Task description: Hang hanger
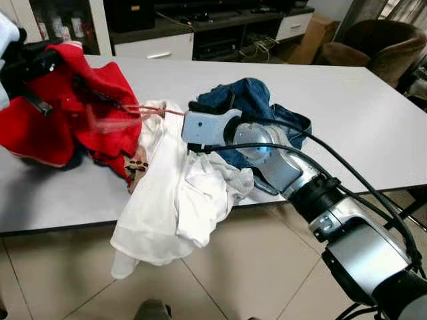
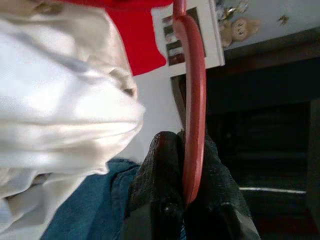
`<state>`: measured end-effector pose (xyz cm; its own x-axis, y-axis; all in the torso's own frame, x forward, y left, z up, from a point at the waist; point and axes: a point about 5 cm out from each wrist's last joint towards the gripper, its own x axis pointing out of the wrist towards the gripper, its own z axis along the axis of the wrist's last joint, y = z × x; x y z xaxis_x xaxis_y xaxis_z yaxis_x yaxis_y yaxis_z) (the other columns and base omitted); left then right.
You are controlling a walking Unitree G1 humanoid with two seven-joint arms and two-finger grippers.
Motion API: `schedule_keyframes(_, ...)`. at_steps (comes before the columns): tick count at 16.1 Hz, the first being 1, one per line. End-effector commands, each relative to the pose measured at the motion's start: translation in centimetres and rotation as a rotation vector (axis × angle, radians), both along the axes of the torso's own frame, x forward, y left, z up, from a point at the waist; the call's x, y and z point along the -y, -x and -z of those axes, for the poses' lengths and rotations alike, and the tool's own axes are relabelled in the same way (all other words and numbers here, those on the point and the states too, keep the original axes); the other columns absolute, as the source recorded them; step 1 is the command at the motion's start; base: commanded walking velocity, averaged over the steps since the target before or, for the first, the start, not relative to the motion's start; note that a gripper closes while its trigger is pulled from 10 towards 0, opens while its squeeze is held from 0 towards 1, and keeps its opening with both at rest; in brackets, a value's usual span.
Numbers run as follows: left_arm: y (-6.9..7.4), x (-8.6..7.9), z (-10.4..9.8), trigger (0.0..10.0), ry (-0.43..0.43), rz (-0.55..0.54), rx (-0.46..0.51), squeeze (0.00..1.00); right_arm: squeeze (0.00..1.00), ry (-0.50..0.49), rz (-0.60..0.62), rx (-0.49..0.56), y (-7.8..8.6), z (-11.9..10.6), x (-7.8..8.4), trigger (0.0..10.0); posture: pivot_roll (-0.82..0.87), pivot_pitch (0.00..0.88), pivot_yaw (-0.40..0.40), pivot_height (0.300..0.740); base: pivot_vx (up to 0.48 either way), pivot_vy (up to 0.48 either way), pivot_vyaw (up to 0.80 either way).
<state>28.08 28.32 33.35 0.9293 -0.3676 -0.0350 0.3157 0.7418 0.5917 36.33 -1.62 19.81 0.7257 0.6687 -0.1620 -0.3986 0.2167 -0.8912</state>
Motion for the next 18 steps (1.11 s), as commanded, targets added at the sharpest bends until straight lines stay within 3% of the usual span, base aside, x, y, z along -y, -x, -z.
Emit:
schedule_keyframes(1,0.5,0.5,-1.6,10.0,0.019,0.021,0.065,0.00,0.00,0.029,0.032,0.003,-0.5,-0.1,0.4,10.0,0.19,0.000,-0.094,0.740,0.000,0.000,0.00)
schedule_keyframes(5,1.0,0.0,-1.7,10.0,-0.008,-0.019,0.027,0.00,0.00,0.025,0.096,0.014,-1.3,-0.1,0.8,10.0,0.19,0.000,-0.095,0.740,0.000,0.000,0.00)
schedule_keyframes(7,1.0,0.8,-1.5,10.0,0.011,-0.001,0.019,0.00,0.00,-0.032,0.101,0.012,-1.4,-1.0,0.3,10.0,0.19,0.000,-0.091,0.740,0.000,0.000,0.00)
schedule_keyframes(8,0.6,2.0,-1.4,10.0,0.037,0.022,0.016,0.00,0.00,-0.090,0.095,0.008,-1.2,-1.8,-0.7,10.0,0.20,0.000,-0.093,0.740,0.000,0.000,0.00)
schedule_keyframes(10,0.2,2.5,-1.6,10.0,0.064,0.019,0.027,0.00,0.00,-0.092,0.090,0.009,-1.1,-1.8,-1.2,10.0,0.20,0.000,-0.093,0.740,0.000,0.000,0.00)
schedule_keyframes(13,0.2,3.0,-2.5,10.0,0.118,0.031,0.058,0.00,0.00,-0.147,0.140,-0.069,-1.2,-1.0,-1.6,10.0,0.20,0.000,-0.093,0.740,0.000,0.000,0.00)
schedule_keyframes(15,0.2,2.4,-2.6,10.0,0.159,-0.011,0.059,0.00,0.00,-0.145,0.159,-0.083,-1.2,-0.6,-1.5,10.0,0.20,0.000,-0.093,0.740,0.000,0.000,0.00)
schedule_keyframes(18,0.3,0.8,-1.9,10.0,0.149,-0.075,0.023,0.00,0.00,-0.120,0.221,-0.096,-1.4,0.8,-0.4,10.0,0.20,0.000,-0.096,0.740,0.000,0.000,0.00)
